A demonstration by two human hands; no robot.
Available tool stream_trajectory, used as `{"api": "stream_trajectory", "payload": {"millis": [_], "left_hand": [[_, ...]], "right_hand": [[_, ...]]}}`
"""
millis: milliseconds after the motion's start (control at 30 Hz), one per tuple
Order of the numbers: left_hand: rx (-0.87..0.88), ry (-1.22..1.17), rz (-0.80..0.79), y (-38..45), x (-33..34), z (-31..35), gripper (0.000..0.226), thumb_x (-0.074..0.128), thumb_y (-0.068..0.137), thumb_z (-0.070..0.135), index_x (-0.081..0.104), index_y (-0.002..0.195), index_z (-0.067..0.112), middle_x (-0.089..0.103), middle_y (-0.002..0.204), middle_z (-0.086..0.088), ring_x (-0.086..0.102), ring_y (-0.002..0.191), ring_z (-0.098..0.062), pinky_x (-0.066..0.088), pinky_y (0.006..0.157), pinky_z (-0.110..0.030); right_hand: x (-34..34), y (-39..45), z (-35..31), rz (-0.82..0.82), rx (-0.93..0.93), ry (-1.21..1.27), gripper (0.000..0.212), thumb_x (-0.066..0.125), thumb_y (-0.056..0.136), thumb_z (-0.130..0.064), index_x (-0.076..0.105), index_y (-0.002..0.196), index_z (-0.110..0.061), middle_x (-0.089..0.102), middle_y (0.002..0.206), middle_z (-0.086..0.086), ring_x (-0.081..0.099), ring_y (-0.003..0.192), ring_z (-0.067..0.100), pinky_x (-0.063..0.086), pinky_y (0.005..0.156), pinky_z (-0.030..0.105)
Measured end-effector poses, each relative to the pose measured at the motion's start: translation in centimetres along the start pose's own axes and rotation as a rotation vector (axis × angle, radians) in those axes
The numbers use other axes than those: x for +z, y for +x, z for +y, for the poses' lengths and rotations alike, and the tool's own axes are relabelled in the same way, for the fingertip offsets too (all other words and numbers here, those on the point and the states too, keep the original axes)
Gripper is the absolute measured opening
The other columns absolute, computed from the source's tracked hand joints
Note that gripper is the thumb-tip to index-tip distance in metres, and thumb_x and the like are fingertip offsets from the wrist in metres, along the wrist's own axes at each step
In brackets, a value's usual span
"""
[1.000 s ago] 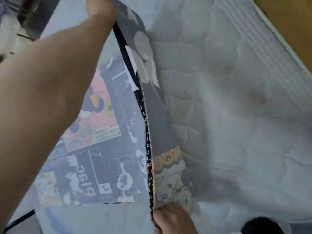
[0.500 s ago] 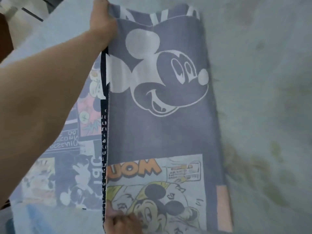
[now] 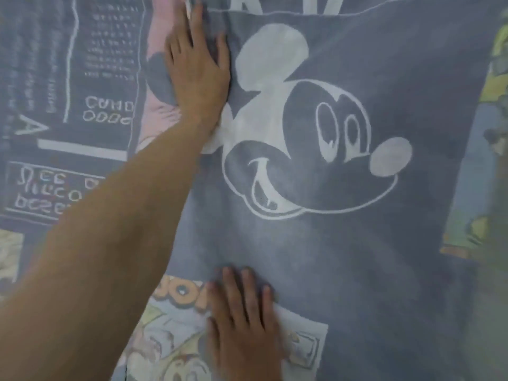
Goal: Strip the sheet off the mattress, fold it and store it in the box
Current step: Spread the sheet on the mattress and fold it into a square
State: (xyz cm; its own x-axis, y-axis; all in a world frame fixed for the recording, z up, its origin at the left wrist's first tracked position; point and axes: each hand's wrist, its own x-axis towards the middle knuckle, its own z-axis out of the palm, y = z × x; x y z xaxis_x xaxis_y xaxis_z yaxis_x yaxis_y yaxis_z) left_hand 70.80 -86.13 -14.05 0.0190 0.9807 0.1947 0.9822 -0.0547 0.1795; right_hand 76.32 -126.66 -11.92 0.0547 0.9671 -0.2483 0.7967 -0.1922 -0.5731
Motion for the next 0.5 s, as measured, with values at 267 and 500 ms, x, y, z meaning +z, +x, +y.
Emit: {"api": "stream_trajectory", "payload": {"millis": [267, 500], "left_hand": [[-0.037, 0.036, 0.097, 2.1, -0.8, 0.0, 0.06, 0.03, 0.101, 0.052, 0.046, 0.151, 0.024, 0.054, 0.148, 0.003, 0.053, 0.131, -0.02, 0.031, 0.111, -0.035], [0.018, -0.034, -0.192, 1.5, -1.8, -0.4, 0.061, 0.015, 0.102, 0.048, 0.03, 0.159, 0.031, 0.039, 0.16, 0.003, 0.038, 0.143, -0.02, 0.023, 0.109, -0.038]], "right_hand": [[2.3, -0.2, -1.0, 0.06, -0.209, -0.371, 0.066, 0.045, 0.091, -0.052, 0.037, 0.154, -0.032, 0.034, 0.161, 0.002, 0.029, 0.15, 0.031, 0.017, 0.121, 0.053], [4.4, -1.1, 0.0, 0.033, -0.231, -0.414, 0.071, 0.034, 0.096, -0.053, 0.02, 0.16, -0.026, 0.017, 0.167, 0.007, 0.017, 0.152, 0.039, 0.01, 0.12, 0.061]]}}
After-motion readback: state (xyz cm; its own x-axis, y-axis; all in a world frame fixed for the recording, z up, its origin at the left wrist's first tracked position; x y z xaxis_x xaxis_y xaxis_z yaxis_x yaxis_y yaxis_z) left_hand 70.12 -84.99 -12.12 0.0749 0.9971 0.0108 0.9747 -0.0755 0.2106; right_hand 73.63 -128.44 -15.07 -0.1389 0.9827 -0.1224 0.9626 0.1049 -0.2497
